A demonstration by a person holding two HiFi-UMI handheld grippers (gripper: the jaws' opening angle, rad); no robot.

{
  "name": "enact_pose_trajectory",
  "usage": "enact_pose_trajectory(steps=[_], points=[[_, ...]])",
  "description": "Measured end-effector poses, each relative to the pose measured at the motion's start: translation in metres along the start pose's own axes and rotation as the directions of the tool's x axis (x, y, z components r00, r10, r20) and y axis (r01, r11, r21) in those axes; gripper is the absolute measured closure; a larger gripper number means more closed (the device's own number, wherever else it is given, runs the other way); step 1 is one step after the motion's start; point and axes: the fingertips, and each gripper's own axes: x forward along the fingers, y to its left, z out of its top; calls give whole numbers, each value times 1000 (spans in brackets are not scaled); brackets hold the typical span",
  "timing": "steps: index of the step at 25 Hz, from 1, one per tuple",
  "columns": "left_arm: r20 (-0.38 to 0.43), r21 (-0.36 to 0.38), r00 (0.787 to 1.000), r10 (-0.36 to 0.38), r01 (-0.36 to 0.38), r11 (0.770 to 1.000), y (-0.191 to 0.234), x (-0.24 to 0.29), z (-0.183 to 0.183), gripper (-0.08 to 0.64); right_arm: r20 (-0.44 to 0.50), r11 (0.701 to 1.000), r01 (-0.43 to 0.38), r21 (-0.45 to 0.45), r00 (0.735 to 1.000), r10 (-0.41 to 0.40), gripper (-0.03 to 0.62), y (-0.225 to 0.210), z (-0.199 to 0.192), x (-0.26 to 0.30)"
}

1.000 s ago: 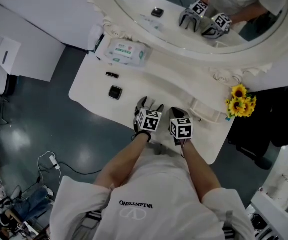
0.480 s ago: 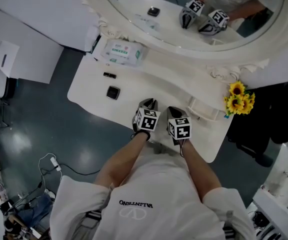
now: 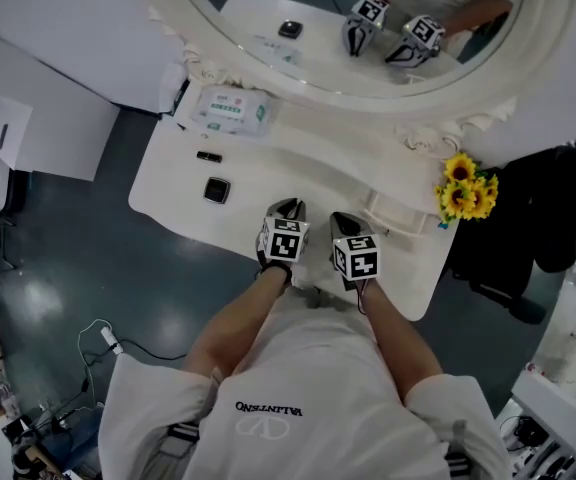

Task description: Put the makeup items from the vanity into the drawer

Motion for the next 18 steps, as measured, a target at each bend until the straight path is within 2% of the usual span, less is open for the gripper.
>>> enact_pose_trajectory(steps=[6, 18], points=[[41, -3, 997, -59, 59, 998, -38, -13, 21, 512, 36, 999, 32, 6, 999, -32, 580, -8, 6, -18], [83, 101, 981, -174, 166, 981, -109, -22, 48, 512, 119, 991, 110, 81, 986, -119, 580, -32, 4, -63]])
